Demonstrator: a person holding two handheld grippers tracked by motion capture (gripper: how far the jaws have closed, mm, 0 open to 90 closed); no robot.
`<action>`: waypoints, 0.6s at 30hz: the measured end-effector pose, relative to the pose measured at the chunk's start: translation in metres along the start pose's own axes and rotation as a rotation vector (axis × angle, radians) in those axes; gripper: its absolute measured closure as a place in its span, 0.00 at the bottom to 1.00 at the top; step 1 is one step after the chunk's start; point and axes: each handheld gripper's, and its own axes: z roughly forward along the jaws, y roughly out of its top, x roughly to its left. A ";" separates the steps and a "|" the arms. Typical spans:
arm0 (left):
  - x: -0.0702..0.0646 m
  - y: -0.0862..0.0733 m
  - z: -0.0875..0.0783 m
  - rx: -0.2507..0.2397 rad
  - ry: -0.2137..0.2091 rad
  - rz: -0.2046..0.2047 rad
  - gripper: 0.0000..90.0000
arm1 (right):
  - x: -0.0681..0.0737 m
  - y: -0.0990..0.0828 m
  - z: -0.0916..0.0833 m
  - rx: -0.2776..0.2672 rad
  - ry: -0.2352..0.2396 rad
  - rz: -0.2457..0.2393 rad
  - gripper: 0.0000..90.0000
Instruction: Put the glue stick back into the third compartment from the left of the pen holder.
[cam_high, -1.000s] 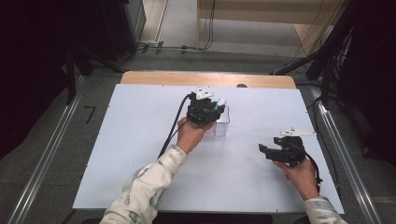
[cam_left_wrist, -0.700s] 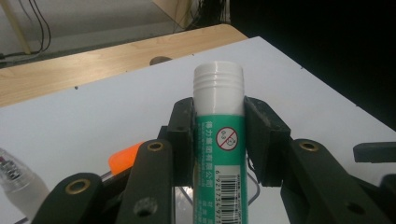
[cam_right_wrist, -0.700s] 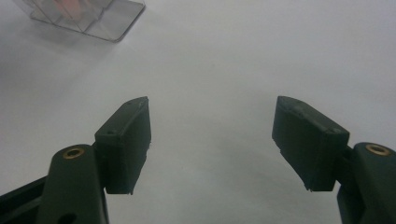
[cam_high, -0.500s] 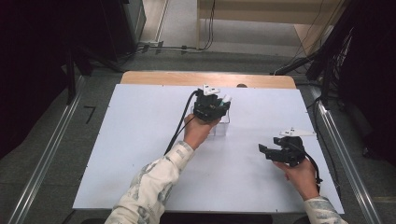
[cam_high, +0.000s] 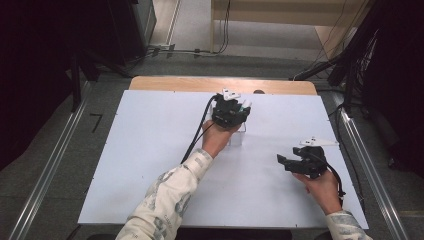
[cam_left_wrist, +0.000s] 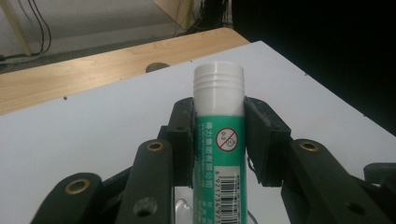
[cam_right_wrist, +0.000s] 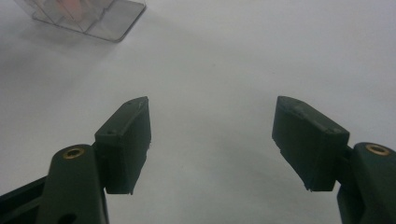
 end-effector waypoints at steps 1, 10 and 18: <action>0.000 0.000 0.000 -0.002 0.000 -0.002 0.73 | 0.000 0.000 0.000 0.001 0.000 0.000 0.30; 0.004 0.001 0.001 -0.008 0.011 -0.007 0.73 | 0.000 0.000 0.001 0.006 0.003 0.004 0.30; 0.003 0.001 0.001 -0.011 0.007 -0.010 0.73 | 0.000 0.000 0.001 0.006 0.005 0.005 0.30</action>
